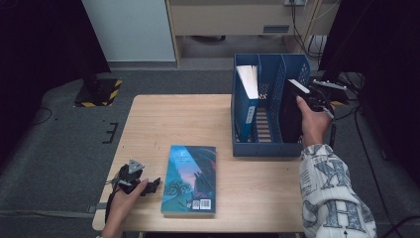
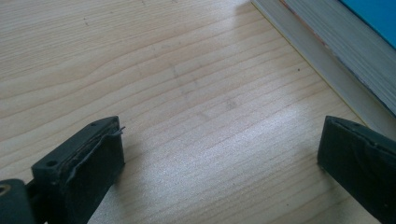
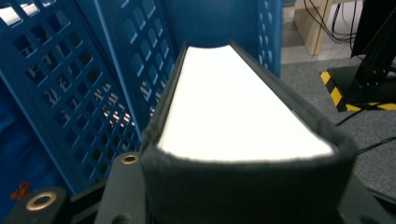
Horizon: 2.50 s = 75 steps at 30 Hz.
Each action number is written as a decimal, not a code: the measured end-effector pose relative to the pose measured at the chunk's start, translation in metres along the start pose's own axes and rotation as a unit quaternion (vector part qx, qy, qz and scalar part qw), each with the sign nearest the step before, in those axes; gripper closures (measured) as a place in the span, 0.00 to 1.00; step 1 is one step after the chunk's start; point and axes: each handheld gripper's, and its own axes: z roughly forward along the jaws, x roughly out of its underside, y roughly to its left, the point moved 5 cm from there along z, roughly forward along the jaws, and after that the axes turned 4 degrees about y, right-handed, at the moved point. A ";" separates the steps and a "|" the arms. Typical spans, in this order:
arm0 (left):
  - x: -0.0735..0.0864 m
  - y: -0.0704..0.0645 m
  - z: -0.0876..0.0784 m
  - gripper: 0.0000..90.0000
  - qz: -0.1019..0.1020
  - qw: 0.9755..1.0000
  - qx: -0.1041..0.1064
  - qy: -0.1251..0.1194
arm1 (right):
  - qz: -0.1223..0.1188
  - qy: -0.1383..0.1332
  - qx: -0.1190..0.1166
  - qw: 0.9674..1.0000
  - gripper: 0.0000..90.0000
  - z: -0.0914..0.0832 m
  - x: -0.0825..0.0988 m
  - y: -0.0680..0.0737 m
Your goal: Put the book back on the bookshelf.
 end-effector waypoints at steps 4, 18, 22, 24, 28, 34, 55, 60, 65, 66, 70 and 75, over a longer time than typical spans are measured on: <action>0.000 0.000 0.000 0.00 0.000 1.000 0.000 0.000 | 0.006 0.003 -0.003 1.000 0.58 -0.006 0.005 -0.002; 0.000 -0.001 0.000 0.00 0.001 1.000 0.000 0.000 | -0.004 0.022 -0.001 1.000 0.56 -0.022 0.019 0.002; 0.000 -0.001 0.000 0.00 0.001 1.000 0.000 0.000 | -0.006 0.022 -0.005 1.000 0.56 -0.026 0.024 0.002; 0.000 -0.001 0.000 0.00 0.001 1.000 0.000 0.000 | -0.006 0.021 -0.007 1.000 0.56 -0.028 0.027 0.002; 0.000 -0.001 0.000 0.00 0.001 1.000 0.000 0.000 | -0.010 0.024 -0.008 1.000 0.55 -0.031 0.030 0.003; 0.000 -0.001 0.000 0.00 0.001 1.000 0.000 0.000 | -0.004 0.021 -0.014 1.000 0.54 -0.036 0.036 0.001; 0.001 -0.001 -0.001 0.00 0.001 1.000 0.001 0.000 | 0.008 0.013 -0.036 0.999 0.46 -0.035 0.031 0.014; 0.000 -0.001 0.000 0.00 0.001 1.000 0.001 0.000 | 0.015 0.015 -0.035 0.999 0.45 -0.034 0.030 0.015; 0.000 -0.001 0.000 0.00 0.001 1.000 0.001 0.000 | 0.021 0.017 -0.035 0.999 0.45 -0.032 0.031 0.016; 0.000 -0.001 0.000 0.00 0.001 1.000 0.001 0.000 | 0.023 0.019 -0.035 0.999 0.45 -0.032 0.031 0.016; 0.000 -0.001 0.000 0.00 0.001 1.000 0.001 0.000 | 0.020 0.019 -0.033 0.999 0.45 -0.032 0.031 0.017; 0.000 -0.002 0.000 0.00 0.000 1.000 0.001 0.000 | 0.016 0.019 -0.026 0.999 0.49 -0.033 0.031 0.018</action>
